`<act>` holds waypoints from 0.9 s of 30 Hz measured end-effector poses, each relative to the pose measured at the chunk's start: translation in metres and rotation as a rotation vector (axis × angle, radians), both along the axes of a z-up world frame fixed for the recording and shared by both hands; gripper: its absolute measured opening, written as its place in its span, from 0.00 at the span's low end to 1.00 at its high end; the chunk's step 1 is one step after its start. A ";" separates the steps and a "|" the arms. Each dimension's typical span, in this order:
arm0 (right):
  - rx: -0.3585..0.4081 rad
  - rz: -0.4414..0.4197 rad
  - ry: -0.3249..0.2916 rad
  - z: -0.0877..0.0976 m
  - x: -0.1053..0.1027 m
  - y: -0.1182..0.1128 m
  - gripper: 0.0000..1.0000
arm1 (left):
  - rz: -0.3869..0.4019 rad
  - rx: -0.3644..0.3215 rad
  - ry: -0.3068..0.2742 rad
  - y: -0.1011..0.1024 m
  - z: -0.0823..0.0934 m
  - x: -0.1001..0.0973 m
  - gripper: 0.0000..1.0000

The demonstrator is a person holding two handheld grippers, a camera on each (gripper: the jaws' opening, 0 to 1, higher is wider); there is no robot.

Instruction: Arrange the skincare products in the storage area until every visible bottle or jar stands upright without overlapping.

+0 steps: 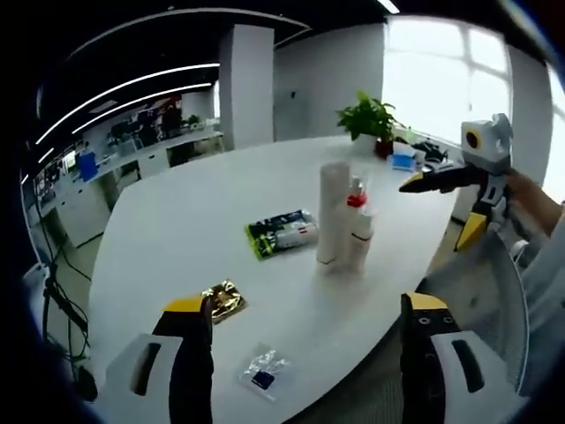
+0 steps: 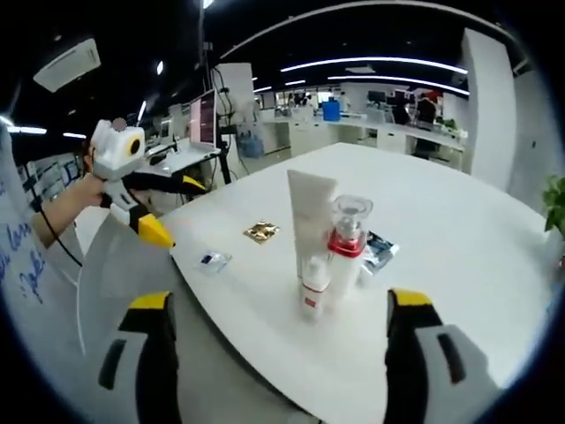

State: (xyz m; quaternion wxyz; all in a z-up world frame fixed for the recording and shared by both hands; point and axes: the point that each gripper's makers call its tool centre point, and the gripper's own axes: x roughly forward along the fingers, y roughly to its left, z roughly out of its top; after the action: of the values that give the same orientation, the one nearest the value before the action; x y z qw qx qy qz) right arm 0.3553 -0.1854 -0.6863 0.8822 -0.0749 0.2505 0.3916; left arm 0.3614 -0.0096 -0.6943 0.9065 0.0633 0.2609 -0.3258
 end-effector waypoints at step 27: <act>-0.031 -0.133 0.039 -0.005 -0.006 0.018 1.00 | -0.270 0.083 0.045 0.002 -0.029 0.038 0.97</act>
State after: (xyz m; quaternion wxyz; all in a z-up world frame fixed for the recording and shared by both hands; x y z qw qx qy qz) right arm 0.3494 -0.1671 -0.6915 0.8999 -0.0639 0.2782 0.3298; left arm 0.3995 -0.0074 -0.7237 0.8449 0.1282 0.2835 -0.4351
